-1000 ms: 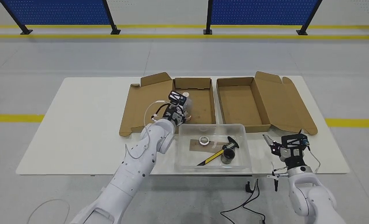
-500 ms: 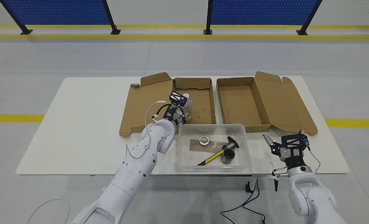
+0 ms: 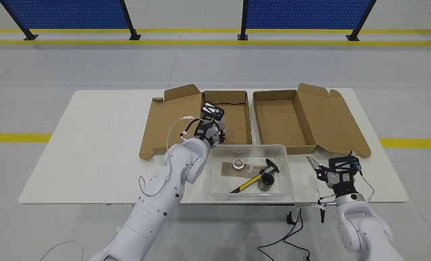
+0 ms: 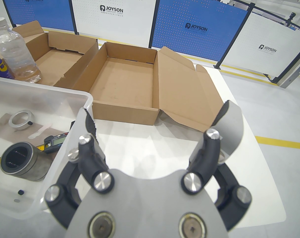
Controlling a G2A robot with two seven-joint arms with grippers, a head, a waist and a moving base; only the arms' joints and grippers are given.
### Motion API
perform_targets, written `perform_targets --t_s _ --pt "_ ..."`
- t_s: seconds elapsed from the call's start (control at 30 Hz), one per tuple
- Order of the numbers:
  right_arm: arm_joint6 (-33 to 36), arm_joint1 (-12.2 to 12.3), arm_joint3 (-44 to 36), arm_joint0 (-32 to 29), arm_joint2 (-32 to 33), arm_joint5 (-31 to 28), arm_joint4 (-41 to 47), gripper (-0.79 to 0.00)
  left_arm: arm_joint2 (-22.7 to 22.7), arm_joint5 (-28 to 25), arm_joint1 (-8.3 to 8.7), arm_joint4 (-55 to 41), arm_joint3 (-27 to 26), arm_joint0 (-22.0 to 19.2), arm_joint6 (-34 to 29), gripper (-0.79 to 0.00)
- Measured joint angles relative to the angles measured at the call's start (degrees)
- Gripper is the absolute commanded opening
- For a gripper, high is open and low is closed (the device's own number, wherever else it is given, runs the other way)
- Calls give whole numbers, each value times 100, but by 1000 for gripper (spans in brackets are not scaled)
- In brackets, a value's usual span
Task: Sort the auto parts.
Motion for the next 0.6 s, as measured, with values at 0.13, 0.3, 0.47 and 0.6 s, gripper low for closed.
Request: perform_targets --t_s 0.13,0.3,0.47,0.6 --pt "0 0 0 0 0 0 0 0 -10 -101 5 -240 -520 217 -202 -394" --pt "0 0 0 0 0 0 0 0 -11 -168 18 -384 -1008 439 -390 -400" --pt "0 0 0 0 0 0 0 0 -64 -177 40 -336 -1253 578 -380 -397" --pt "0 0 0 0 0 0 0 0 -170 -205 79 -218 -1501 773 -300 -397"
